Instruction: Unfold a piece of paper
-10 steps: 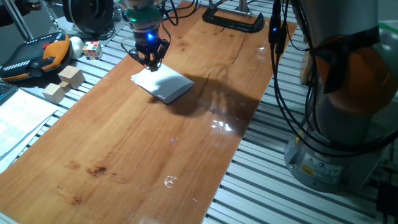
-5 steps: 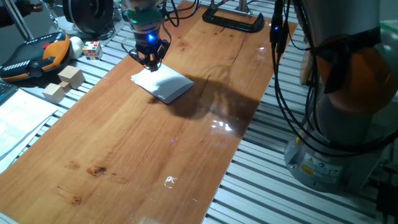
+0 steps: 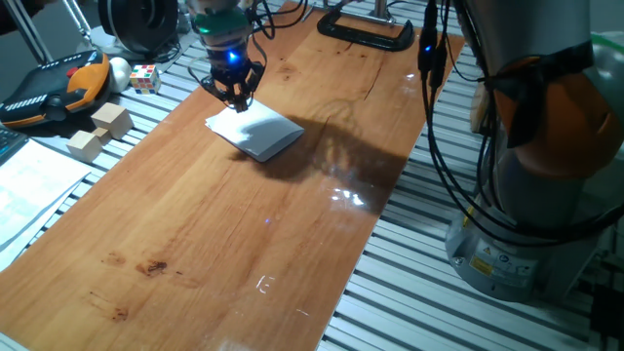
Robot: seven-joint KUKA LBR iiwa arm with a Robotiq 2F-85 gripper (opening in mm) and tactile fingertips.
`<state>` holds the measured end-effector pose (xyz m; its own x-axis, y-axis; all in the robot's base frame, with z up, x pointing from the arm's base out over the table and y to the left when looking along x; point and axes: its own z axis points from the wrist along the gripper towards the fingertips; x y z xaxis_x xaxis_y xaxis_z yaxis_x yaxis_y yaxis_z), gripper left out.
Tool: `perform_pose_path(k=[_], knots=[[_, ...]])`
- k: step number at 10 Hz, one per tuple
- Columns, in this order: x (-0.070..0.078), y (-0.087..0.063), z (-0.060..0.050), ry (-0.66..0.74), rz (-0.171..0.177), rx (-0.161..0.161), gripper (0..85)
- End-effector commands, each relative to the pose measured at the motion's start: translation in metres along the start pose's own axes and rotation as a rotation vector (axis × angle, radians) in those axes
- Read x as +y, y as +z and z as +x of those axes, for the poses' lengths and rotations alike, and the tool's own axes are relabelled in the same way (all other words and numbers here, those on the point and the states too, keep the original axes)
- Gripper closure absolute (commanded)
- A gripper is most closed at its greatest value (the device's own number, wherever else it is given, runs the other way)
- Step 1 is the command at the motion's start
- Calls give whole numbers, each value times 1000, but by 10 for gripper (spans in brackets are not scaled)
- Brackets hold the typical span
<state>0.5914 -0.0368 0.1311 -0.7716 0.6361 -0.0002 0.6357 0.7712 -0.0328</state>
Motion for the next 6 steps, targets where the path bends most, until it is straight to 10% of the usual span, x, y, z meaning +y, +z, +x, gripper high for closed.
perform_pose_path(k=[1, 6], knots=[[0, 0, 0, -9, -2, 4, 830], [6, 9, -13, 76, -70, 1, 830]])
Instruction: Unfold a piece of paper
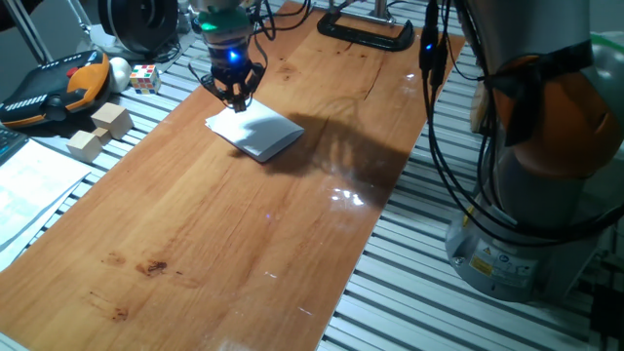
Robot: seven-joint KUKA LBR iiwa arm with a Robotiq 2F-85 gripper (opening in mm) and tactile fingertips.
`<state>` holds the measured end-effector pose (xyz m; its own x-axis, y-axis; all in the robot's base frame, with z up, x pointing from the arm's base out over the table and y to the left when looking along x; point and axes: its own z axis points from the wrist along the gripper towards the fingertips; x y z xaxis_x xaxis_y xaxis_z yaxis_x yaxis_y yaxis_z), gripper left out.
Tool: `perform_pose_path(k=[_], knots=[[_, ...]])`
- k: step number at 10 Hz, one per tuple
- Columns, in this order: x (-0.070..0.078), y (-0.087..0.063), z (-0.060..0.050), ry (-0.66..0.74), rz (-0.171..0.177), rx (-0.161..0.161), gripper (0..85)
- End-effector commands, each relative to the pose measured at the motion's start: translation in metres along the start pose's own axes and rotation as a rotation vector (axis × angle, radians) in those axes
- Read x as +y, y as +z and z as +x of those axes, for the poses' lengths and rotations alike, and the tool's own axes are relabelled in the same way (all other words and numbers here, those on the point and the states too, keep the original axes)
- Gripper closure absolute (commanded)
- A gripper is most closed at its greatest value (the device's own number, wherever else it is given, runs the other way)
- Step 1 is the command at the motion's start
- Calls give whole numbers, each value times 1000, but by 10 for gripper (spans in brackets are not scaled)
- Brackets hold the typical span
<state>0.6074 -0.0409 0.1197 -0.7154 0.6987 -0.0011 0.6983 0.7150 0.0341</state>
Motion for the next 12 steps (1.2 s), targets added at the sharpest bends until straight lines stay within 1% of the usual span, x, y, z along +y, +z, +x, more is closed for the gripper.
perform_pose_path(k=[1, 4, 7, 9, 10, 12], knots=[[3, 3, -3, 16, 2, -3, 830], [13, 15, -14, 42, 2, -11, 830], [19, 22, -22, 49, 16, -28, 830], [23, 29, -26, 47, 14, -32, 830], [24, 31, -28, 44, 14, -32, 830], [25, 33, -29, 68, 12, -17, 830]])
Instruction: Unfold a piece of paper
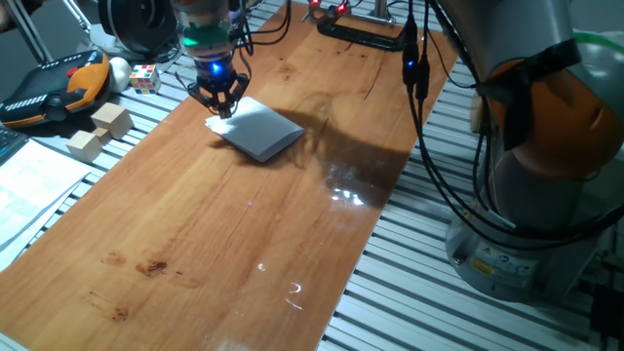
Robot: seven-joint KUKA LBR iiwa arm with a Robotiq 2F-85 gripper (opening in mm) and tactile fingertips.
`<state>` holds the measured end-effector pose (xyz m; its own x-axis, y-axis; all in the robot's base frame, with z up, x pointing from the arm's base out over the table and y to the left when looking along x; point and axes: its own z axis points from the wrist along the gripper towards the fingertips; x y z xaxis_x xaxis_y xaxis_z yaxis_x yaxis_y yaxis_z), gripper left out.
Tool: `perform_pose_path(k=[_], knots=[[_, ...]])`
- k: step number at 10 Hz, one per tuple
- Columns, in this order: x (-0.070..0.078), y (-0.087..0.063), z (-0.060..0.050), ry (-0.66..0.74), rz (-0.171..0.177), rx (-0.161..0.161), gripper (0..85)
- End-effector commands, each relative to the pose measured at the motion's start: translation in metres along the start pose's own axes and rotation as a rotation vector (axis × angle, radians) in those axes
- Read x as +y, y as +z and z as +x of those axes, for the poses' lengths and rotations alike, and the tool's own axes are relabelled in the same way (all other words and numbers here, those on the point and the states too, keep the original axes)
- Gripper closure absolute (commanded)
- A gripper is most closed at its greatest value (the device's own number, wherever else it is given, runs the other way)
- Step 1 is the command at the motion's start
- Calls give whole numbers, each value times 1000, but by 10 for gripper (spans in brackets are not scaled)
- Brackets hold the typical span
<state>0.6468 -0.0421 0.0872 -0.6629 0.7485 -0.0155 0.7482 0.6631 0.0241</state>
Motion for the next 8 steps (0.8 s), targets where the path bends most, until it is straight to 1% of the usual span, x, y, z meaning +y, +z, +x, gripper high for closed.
perform_pose_path(k=[1, 2, 4, 6, 8], knots=[[0, 2, -2, 15, -7, 9, 830], [1, 6, -5, 24, -9, 9, 830], [5, 14, -9, 34, 10, -13, 830], [6, 17, -11, 45, 11, 0, 830], [9, 16, -12, 46, 14, -2, 830]])
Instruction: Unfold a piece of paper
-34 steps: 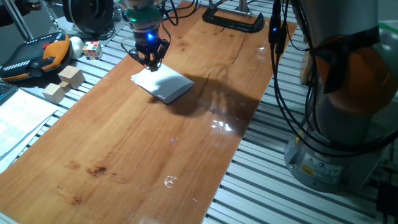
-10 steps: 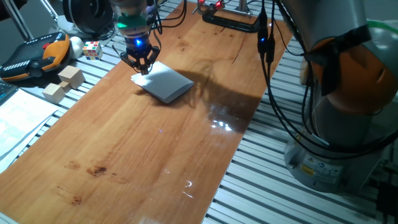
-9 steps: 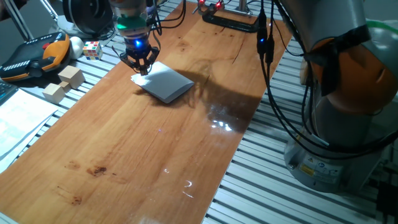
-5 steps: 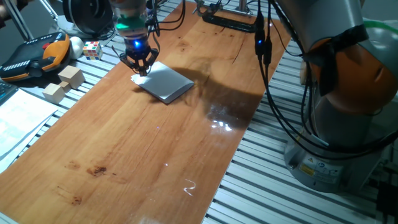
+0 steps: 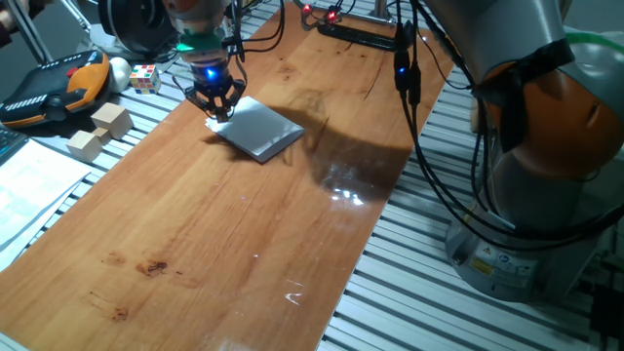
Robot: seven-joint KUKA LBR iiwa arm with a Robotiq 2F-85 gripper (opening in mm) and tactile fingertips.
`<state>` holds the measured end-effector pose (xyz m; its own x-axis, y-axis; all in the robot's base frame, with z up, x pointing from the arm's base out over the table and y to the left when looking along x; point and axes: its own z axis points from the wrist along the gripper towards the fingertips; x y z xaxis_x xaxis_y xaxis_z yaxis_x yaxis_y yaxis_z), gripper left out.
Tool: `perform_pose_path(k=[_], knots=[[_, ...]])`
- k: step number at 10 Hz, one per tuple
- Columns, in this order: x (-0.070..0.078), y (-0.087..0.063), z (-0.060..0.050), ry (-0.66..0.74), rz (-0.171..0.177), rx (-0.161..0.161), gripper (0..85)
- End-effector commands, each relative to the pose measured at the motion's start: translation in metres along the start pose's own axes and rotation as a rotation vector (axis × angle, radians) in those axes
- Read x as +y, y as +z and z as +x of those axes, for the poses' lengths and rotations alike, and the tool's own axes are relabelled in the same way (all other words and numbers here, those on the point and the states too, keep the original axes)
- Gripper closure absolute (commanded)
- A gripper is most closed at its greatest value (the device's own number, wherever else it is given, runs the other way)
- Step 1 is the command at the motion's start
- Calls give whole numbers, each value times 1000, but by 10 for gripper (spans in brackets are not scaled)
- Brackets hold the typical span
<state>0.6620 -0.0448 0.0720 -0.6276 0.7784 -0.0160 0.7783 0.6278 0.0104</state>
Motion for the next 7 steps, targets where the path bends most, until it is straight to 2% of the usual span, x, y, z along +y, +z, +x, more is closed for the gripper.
perform_pose_path(k=[1, 3, 7], knots=[[1, -3, -1, 0, 6, 3, 830], [2, -3, 0, -3, 9, 5, 830], [2, -2, 0, -60, 28, -17, 830]])
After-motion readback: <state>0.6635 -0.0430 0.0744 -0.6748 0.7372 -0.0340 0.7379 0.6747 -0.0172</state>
